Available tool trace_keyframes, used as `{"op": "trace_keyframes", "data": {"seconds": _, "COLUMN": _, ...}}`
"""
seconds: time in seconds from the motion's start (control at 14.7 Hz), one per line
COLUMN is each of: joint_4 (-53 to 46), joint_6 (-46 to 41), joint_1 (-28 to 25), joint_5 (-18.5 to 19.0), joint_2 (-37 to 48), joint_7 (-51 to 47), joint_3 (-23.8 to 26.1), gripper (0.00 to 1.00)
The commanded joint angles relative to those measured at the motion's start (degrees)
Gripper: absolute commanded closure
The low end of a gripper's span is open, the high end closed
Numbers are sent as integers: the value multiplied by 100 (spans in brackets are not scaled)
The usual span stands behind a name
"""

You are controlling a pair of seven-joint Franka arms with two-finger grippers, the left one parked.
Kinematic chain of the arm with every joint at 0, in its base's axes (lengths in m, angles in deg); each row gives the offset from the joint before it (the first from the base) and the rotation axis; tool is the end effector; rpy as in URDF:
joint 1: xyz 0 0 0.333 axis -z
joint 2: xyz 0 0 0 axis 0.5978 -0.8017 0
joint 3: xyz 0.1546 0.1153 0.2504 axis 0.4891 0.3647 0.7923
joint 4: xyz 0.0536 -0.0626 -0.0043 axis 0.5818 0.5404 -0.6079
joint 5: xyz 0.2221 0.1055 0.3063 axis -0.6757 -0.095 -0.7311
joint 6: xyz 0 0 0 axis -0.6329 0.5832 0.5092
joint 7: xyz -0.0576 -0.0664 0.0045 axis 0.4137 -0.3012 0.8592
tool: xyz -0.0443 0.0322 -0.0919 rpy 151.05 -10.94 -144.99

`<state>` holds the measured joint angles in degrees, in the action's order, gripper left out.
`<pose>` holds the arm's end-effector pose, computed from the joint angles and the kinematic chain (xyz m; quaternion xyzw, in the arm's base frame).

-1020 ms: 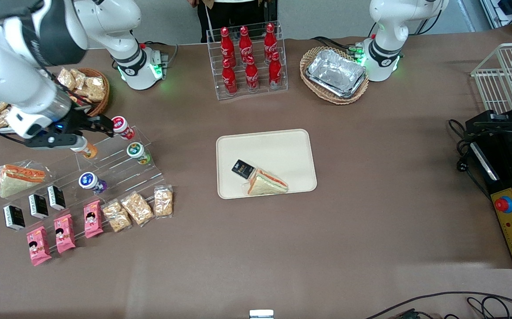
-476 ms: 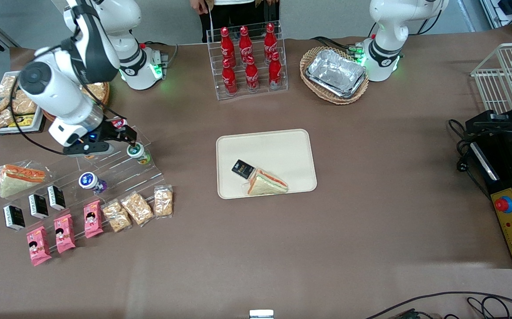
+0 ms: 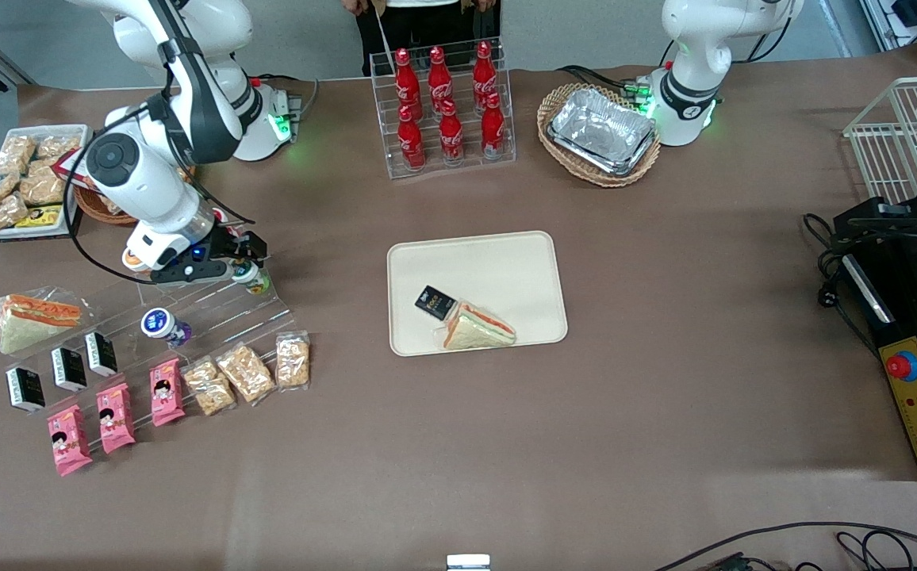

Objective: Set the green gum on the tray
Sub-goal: 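Lower the open right gripper over the green-lidded gum bottle, then close the right gripper on the green gum bottle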

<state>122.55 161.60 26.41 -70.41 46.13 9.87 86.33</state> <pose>0.4496 0.0922 0.3478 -0.9993 -0.0363 0.0022 0.0088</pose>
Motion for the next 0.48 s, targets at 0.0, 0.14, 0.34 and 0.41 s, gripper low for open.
{"op": "trace_keyframes", "data": {"seconds": 0.0, "joint_4": 133, "joint_6": 424, "joint_1": -69, "joint_5": -53, "joint_2": -264, "joint_7": 67, "joint_3": -35, "gripper": 0}}
{"op": "trace_keyframes", "data": {"seconds": 0.14, "joint_4": 151, "joint_6": 539, "joint_1": -77, "joint_5": -44, "joint_2": -404, "joint_7": 76, "joint_3": -35, "gripper": 0}}
{"op": "trace_keyframes", "data": {"seconds": 0.34, "joint_4": 160, "joint_6": 566, "joint_1": -95, "joint_5": -44, "joint_2": -466, "joint_7": 67, "joint_3": -35, "gripper": 0}}
{"op": "trace_keyframes", "data": {"seconds": 0.41, "joint_4": 177, "joint_6": 557, "joint_1": -95, "joint_5": -44, "joint_2": -475, "joint_7": 67, "joint_3": -35, "gripper": 0}}
